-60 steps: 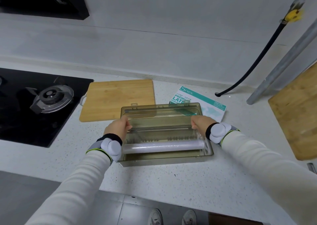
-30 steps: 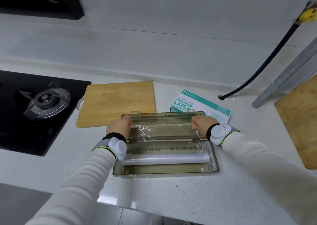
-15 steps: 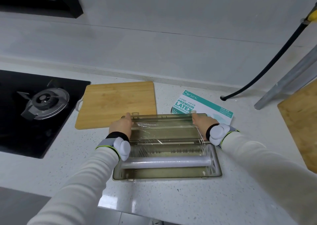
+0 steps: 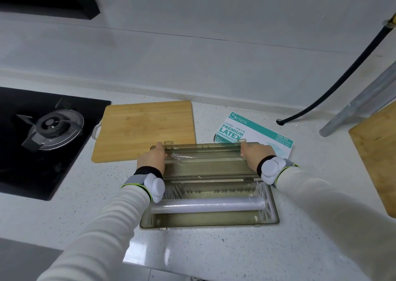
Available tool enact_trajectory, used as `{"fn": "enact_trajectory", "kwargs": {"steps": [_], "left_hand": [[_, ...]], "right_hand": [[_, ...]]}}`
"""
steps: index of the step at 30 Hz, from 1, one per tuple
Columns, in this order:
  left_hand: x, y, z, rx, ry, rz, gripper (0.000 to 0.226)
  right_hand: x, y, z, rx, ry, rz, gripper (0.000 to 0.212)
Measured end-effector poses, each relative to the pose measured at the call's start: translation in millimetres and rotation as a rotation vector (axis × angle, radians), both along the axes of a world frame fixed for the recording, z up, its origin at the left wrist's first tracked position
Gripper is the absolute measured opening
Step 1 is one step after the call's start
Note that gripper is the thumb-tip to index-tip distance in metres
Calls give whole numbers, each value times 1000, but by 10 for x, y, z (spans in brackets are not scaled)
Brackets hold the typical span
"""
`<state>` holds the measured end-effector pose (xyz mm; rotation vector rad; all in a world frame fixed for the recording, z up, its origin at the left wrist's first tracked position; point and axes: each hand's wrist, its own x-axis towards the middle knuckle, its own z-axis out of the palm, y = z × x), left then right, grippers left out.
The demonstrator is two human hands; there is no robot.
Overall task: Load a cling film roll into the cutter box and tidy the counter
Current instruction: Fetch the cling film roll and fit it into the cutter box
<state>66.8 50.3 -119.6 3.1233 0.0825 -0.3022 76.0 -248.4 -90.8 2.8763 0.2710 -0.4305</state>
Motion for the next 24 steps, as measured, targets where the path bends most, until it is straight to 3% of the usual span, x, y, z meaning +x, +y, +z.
{"fn": "enact_trajectory", "kwargs": {"steps": [4,10,24], "left_hand": [[2,-2,-26,7,6,19,24],[20,-5,-67,32,24,19,18],[35,18,-94,83,-100,-66,30]], "right_hand": [[30,14,-22,-4,-12,-1,45],[43,32,-27,25,-17,-14,23],[17,42,-13,34,-20,-10,26]]}}
